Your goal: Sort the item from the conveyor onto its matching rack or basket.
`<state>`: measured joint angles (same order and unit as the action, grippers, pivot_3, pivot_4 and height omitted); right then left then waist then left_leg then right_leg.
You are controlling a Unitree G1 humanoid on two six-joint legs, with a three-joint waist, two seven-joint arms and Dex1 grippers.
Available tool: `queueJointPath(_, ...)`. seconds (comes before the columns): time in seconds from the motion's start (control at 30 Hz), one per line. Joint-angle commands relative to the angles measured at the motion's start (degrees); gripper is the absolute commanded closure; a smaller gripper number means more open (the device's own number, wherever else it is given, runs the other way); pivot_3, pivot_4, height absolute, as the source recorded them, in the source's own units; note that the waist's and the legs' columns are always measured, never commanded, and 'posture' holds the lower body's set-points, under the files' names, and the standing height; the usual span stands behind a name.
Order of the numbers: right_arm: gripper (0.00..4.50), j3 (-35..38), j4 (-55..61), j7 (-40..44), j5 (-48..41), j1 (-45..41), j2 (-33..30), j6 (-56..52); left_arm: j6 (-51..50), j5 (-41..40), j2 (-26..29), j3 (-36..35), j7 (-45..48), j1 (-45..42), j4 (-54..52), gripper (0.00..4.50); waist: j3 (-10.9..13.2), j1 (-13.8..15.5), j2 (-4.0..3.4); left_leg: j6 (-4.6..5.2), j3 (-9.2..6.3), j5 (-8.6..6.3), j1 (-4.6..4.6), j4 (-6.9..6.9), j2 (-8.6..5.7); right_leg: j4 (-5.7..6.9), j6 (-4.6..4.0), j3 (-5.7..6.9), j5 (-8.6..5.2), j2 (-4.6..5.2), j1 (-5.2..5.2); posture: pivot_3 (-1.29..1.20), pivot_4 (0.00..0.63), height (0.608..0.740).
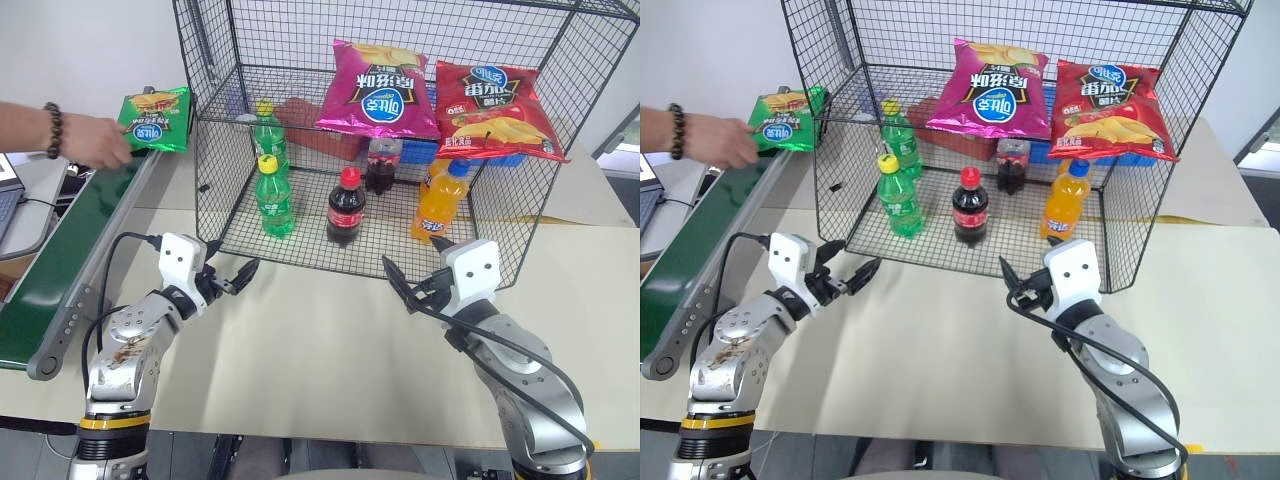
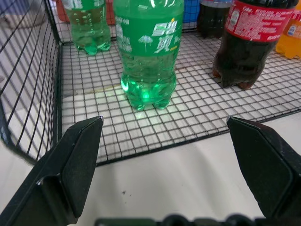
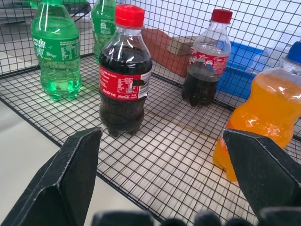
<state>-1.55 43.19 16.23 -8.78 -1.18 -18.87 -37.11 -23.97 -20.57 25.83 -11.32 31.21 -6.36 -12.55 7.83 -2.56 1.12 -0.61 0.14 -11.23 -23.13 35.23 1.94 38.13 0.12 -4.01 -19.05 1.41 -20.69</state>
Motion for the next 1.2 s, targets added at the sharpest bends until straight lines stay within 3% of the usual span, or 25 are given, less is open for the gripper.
queueJointPath(0.03,0.00,2.0,2.0,5.9,-5.9,-4.8,-3.4,-2.7,-1.6,-3.8,2.3,-6.3,-0.8,-1.7,-0.8,0.02,0.0,-0.1,0.00,0.00,0.00,0.00,0.01,0.00,0.00,0.00,0.00,0.00,0.00,0.00,0.00,0.00,0.150,0.740)
queueJointPath(0.37,0.00,6.2,-5.6,21.1,-29.2,-30.9,-12.4,-16.2,-18.8,-26.8,5.7,-27.7,-10.3,-8.2,-1.0,0.02,0.0,0.0,0.04,0.02,-0.12,-0.01,0.01,0.02,0.01,0.00,0.00,0.11,0.00,0.01,0.05,0.00,0.150,0.740)
queueJointPath(0.5,0.00,5.2,-8.3,23.1,-34.5,-39.0,-12.8,-19.0,-27.6,-41.8,2.7,-34.6,-23.0,-11.7,1.4,0.02,0.0,0.2,0.05,0.02,-0.19,-0.01,-0.01,0.04,-0.01,0.01,0.00,0.19,0.00,0.09,0.08,0.00,0.150,0.740)
queueJointPath(0.63,0.00,4.5,-9.6,23.7,-36.9,-44.0,-13.4,-20.1,-26.3,-52.9,-1.2,-41.7,-36.5,-12.4,3.4,0.02,0.0,0.3,0.12,0.06,-0.23,-0.03,-0.01,0.07,-0.04,-0.01,0.00,0.23,0.00,0.23,0.14,0.00,0.150,0.740)
queueJointPath(0.9,0.00,4.3,-9.9,21.9,-38.4,-45.2,-13.9,-19.5,-26.3,-64.6,-2.9,-41.2,-45.4,-8.9,7.2,0.02,0.0,0.3,0.26,0.05,-0.26,-0.03,0.12,0.07,0.00,0.05,-0.02,0.25,0.01,0.21,0.22,0.00,0.150,0.740)
queueJointPath(1.2,0.00,4.7,-9.7,19.9,-39.1,-45.6,-14.4,-20.3,-20.7,-66.4,-3.9,-38.9,-47.3,-8.0,9.1,0.02,0.0,0.7,0.27,0.04,-0.23,-0.03,0.09,0.06,-0.02,-0.02,-0.02,0.24,0.01,0.16,0.22,0.00,0.150,0.740)
